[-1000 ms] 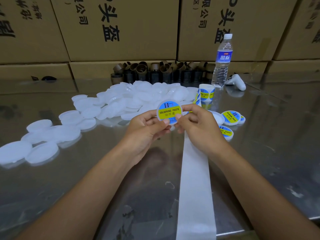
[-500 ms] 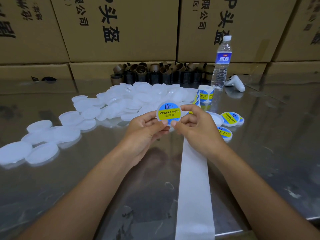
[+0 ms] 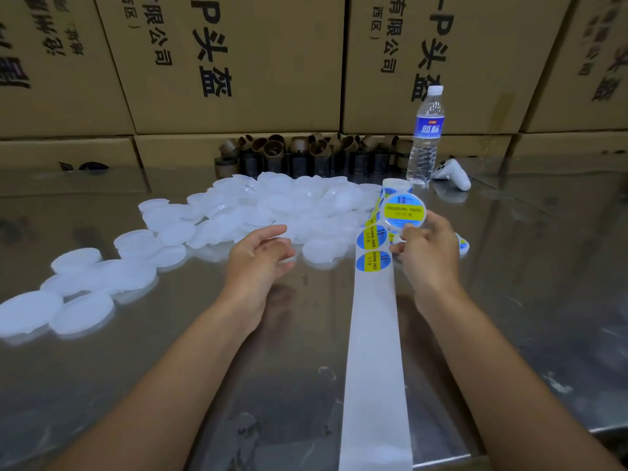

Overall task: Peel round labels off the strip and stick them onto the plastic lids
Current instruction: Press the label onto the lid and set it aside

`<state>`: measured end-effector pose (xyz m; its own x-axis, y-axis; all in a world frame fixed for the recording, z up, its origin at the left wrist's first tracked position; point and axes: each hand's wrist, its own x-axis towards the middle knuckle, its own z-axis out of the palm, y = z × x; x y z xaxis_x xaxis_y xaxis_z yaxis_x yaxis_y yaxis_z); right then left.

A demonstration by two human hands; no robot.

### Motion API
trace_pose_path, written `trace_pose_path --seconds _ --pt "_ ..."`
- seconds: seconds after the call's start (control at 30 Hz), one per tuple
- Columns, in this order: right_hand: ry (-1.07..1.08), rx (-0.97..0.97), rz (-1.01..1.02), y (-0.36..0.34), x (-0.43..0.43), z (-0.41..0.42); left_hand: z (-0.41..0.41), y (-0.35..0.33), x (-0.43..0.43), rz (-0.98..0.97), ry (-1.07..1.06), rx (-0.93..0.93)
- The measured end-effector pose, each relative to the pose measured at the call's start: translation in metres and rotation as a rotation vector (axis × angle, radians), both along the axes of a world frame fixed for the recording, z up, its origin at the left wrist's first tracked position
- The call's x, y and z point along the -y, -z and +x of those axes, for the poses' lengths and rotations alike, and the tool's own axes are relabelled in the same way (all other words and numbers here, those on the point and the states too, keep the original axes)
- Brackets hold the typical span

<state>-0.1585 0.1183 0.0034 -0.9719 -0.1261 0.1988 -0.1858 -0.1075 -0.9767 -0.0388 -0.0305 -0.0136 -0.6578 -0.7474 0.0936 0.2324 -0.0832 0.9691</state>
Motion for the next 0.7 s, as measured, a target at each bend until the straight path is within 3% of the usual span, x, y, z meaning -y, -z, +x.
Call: trace_pose_path --seconds 0.17,0.4,0.57,0.7 --pt "0.232 0.191 -0.084 0.002 -0.014 -0.019 -0.003 0.001 -0.003 -0.151 0.027 0.067" --pt "0.3 0.307 -0.048 0.011 -0.018 -0.031 -0.004 0.013 -0.014 -0.777 0.199 0.341" --pt "0.404 0.192 0.186 0.004 -0.018 -0.025 -0.003 0.018 -0.011 -0.883 0.305 0.475" --pt "0.35 0.066 0.292 0.005 -0.014 -0.017 -0.004 0.019 -0.01 -0.939 0.329 0.575"
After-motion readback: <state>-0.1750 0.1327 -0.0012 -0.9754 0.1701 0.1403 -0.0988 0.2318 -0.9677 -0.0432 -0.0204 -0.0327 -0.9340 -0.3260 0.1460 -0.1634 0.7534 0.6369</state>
